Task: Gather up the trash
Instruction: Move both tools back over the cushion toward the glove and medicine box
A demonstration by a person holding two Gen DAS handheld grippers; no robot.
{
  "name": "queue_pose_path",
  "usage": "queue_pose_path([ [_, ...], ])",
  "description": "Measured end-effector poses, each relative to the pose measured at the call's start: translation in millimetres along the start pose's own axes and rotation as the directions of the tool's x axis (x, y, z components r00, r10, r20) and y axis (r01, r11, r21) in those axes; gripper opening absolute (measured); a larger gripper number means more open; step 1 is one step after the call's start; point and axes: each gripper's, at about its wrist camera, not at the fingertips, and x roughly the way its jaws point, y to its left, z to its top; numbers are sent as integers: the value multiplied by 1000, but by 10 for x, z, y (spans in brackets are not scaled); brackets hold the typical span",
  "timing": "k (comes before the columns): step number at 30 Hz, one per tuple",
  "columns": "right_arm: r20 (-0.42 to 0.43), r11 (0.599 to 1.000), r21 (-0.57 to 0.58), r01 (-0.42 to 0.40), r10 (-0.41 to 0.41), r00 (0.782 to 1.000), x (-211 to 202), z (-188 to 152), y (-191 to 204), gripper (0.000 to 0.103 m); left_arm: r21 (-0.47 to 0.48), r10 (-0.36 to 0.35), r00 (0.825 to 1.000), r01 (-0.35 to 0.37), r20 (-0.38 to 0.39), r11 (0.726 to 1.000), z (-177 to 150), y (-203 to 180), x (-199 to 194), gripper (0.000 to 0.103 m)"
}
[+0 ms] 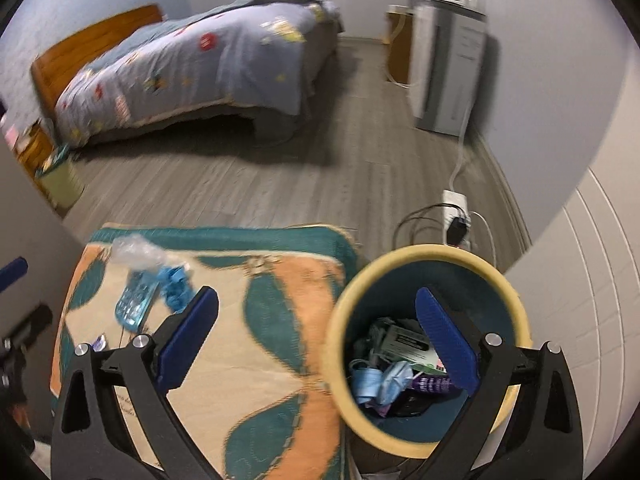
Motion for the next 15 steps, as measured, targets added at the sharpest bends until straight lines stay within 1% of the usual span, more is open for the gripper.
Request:
queue_pose_path([
  [1, -4, 1000, -27, 2, -2, 1000, 16, -2, 110, 97, -16, 18, 1000, -18, -16, 1000, -64, 111, 30, 98],
  [4, -21, 997, -77, 0, -1, 1000, 80, -16, 355, 97, -23, 76, 995, -78, -62, 997, -230, 368, 118, 98],
  [7, -40, 993, -115, 5, -10, 999, 162, -30, 577, 97, -16, 109, 989, -111, -99, 994, -349, 553, 185, 98],
  [12, -65, 993, -116, -2, -6, 998, 311, -24, 850, 97, -38, 110, 983, -117, -148, 992, -542, 781, 246, 98],
  [15, -79, 994, -109, -13, 4, 997, 422, -28, 999, 97, -31, 102, 982, -109, -160, 994, -616, 854, 280, 98],
])
